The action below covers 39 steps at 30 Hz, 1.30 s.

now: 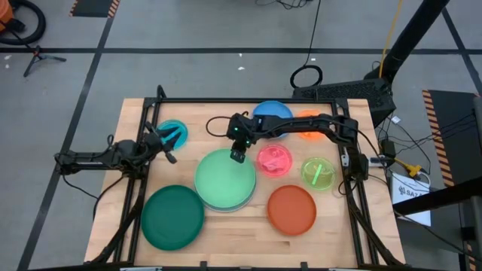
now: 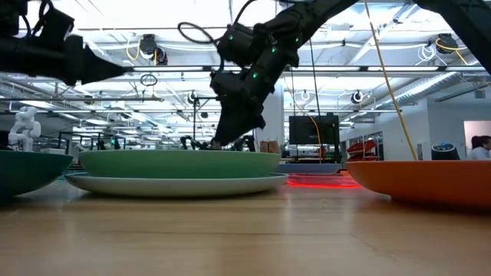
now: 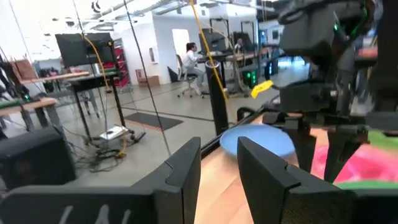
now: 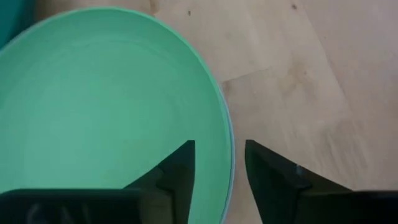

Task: Stack plastic plates
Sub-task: Stack the dark green plate on top of the green plate

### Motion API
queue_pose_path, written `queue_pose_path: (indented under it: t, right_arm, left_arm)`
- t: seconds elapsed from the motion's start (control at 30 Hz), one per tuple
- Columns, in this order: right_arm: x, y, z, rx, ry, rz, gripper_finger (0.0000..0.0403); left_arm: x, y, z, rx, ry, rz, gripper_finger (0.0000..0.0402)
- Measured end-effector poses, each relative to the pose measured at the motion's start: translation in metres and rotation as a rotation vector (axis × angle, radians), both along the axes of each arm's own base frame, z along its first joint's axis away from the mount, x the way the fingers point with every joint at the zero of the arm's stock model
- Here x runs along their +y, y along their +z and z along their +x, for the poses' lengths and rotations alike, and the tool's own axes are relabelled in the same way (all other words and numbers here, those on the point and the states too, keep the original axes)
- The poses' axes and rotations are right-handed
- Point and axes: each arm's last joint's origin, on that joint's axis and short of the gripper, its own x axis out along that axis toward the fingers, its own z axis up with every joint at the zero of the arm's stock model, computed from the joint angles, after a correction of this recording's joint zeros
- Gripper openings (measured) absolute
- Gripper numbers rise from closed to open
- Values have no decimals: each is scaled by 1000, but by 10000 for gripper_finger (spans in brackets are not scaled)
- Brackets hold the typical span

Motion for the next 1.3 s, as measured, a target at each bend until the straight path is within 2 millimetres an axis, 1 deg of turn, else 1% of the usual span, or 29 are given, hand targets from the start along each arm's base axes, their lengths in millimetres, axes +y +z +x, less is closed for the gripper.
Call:
queue_pose_path:
  t: [0.07,0.13,0.27,0.33,0.47,0.63,0.83,1.0,1.1,1.3]
  right_arm:
    - [5,11,-2,-17,25,-15,140]
    - [15,22,-5,-27,68,-34,140]
    - [40,42,-12,-80,184,-93,135]
    - [52,48,-19,-117,230,-120,133]
    - [72,49,-41,-166,244,-201,133]
    - [86,45,-71,-281,260,-271,133]
    - [93,37,-108,-396,285,-312,132]
    - [92,36,-138,-426,270,-363,132]
    - [91,41,-152,-447,261,-411,132]
    - [90,64,-171,-537,268,-474,132]
  left_arm:
    - [0,9,-2,-27,-20,-19,113]
    - [-2,17,-4,-35,-63,-36,113]
    - [-5,36,-10,-51,-157,-80,113]
    - [-6,44,-14,-51,-194,-104,113]
    - [-10,52,-15,-69,-281,-137,113]
    - [-13,57,-10,-103,-331,-152,113]
    - [-17,57,2,-110,-371,-228,113]
    - [-25,47,18,-37,-417,-356,113]
    - [-30,40,29,12,-438,-420,113]
    - [-42,26,43,92,-480,-619,113]
